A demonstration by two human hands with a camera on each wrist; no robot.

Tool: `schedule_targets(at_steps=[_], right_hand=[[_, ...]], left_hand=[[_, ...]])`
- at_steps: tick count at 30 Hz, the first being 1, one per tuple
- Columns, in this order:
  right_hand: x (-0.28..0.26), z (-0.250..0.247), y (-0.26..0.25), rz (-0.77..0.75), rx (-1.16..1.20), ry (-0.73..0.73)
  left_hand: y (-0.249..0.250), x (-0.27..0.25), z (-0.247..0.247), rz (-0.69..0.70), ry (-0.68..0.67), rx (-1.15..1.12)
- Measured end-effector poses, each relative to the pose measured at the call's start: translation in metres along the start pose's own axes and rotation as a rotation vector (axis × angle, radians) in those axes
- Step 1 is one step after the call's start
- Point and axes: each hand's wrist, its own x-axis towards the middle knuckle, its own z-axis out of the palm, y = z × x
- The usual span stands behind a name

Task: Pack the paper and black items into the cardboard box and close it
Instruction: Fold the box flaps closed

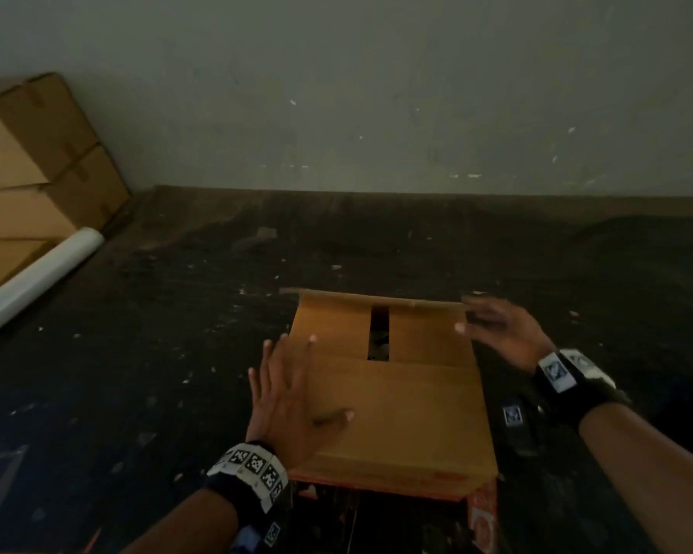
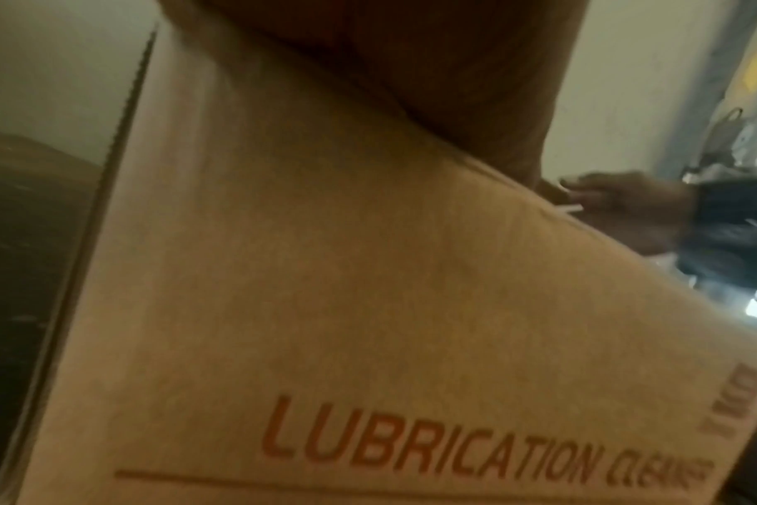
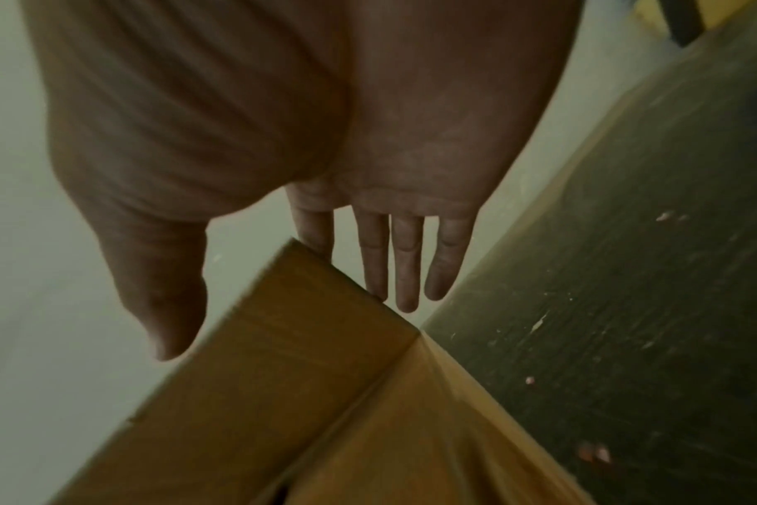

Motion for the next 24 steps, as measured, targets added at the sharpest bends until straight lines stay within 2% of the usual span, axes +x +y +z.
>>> schedule_targets(at_steps=[2, 4, 7, 11, 15, 20, 24], right_hand=[[-0.025, 0.011, 0.018, 0.022, -0.176, -0.077], [-0.047, 0.027, 0.036, 0.059, -0.306, -0.161], [-0.063, 0.052, 0.053, 0.178, -0.264, -0.263], [-0.066, 0.074, 0.047, 0.297, -0.129, -0.202], [-0.073, 0.085, 0.035, 0.285, -0.097, -0.144], [-0.092, 0.105, 0.030, 0.254, -0.156, -0.200], [-0.102, 0.127, 0.039, 0.264, -0.207, -0.188]], left_hand=[[-0.002, 0.004, -0.006, -0.097, -0.012, -0.095], [-0.008, 0.010, -0.011, -0.165, -0.108, -0.190], [-0.024, 0.020, -0.012, -0.148, -0.285, -0.200], [-0.028, 0.027, -0.014, -0.157, -0.349, -0.204], [-0.027, 0.013, -0.021, -0.159, -0.346, -0.193], [-0.049, -0.027, -0.032, -0.174, -0.399, -0.227], [-0.057, -0.051, -0.035, -0.200, -0.399, -0.228]])
